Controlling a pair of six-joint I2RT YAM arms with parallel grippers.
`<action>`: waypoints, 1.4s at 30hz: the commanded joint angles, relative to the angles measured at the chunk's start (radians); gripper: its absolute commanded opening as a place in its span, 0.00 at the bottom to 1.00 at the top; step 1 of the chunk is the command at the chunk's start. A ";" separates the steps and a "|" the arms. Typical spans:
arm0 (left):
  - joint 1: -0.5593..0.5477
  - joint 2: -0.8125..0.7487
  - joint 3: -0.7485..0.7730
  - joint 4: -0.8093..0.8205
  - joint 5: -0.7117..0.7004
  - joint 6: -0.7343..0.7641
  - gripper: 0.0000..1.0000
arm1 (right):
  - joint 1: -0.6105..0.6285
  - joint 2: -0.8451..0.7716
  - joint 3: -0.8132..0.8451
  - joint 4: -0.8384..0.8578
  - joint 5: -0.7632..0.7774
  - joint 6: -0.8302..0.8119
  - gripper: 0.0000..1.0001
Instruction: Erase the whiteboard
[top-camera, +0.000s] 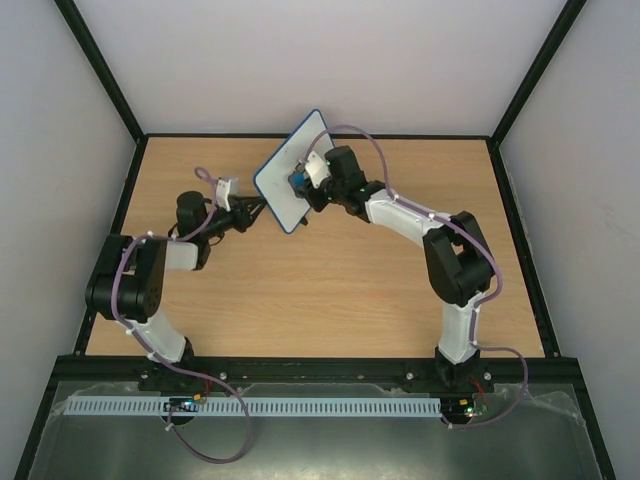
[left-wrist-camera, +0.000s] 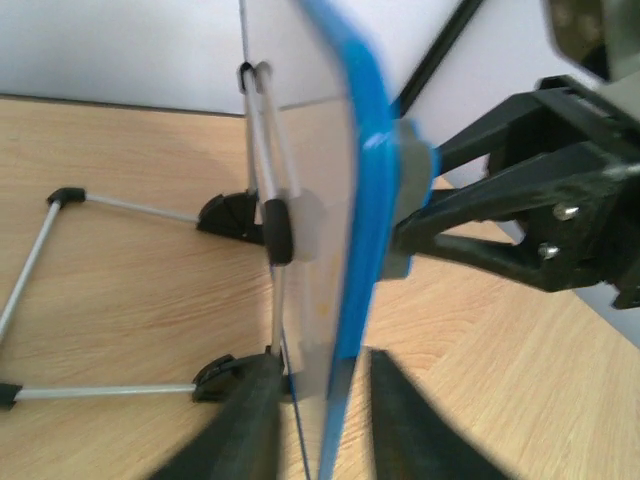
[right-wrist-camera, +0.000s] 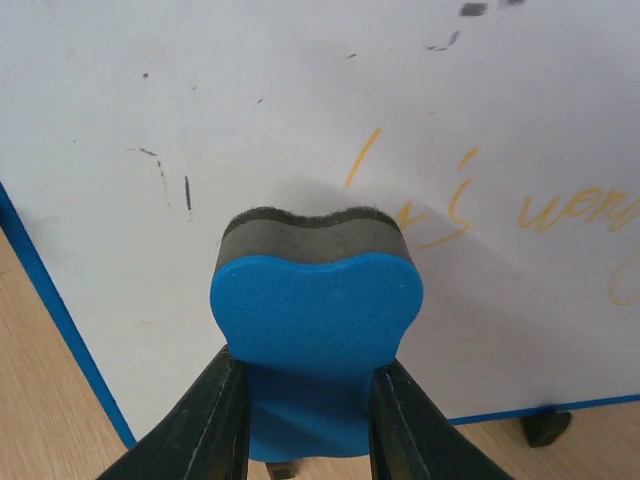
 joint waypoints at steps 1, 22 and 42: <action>0.002 -0.024 -0.040 -0.074 -0.099 -0.014 0.51 | -0.015 -0.046 0.006 0.027 0.018 0.006 0.02; -0.184 -0.004 0.054 -0.073 -0.508 -0.003 0.22 | -0.036 -0.061 -0.011 0.050 0.039 0.028 0.02; -0.098 0.076 0.130 -0.166 -0.039 -0.025 0.03 | -0.035 0.015 0.052 0.068 -0.027 -0.013 0.02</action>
